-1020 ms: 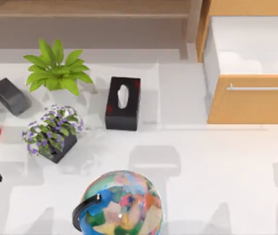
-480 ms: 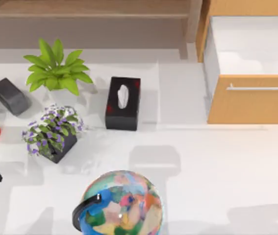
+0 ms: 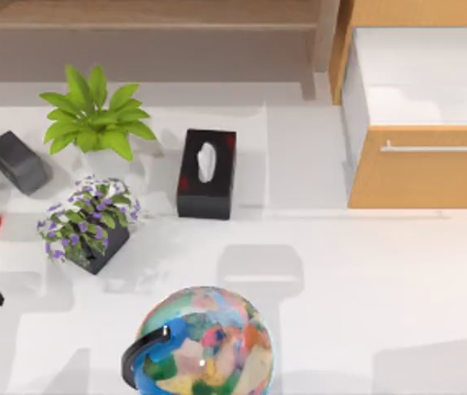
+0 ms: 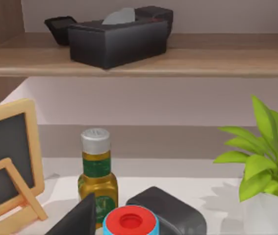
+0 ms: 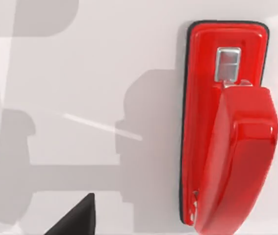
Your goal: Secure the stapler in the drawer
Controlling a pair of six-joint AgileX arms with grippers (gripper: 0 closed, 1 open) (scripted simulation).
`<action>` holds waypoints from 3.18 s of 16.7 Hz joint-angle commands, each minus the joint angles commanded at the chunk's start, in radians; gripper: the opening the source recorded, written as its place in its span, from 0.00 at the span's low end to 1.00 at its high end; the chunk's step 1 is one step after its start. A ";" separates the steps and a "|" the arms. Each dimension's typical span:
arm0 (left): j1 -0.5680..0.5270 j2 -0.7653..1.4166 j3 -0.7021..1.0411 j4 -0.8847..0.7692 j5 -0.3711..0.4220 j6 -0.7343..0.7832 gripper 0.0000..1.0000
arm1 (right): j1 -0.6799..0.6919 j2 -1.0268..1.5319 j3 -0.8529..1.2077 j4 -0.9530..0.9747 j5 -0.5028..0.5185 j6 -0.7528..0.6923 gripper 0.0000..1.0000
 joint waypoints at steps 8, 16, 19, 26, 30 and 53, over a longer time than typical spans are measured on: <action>0.000 0.000 0.000 0.000 0.000 0.000 1.00 | 0.003 0.063 -0.085 0.154 0.000 0.004 1.00; 0.000 0.000 0.000 0.000 0.000 0.000 1.00 | 0.003 0.113 -0.144 0.257 0.000 0.005 0.92; 0.000 0.000 0.000 0.000 0.000 0.000 1.00 | 0.003 0.113 -0.144 0.257 0.000 0.005 0.70; 0.000 0.000 0.000 0.000 0.000 0.000 1.00 | 0.003 0.113 -0.144 0.257 0.000 0.005 0.17; 0.000 0.000 0.000 0.000 0.000 0.000 1.00 | 0.003 0.113 -0.144 0.257 0.000 0.005 0.00; 0.000 0.000 0.000 0.000 0.000 0.000 1.00 | 0.036 0.018 0.038 0.116 0.012 -0.006 0.00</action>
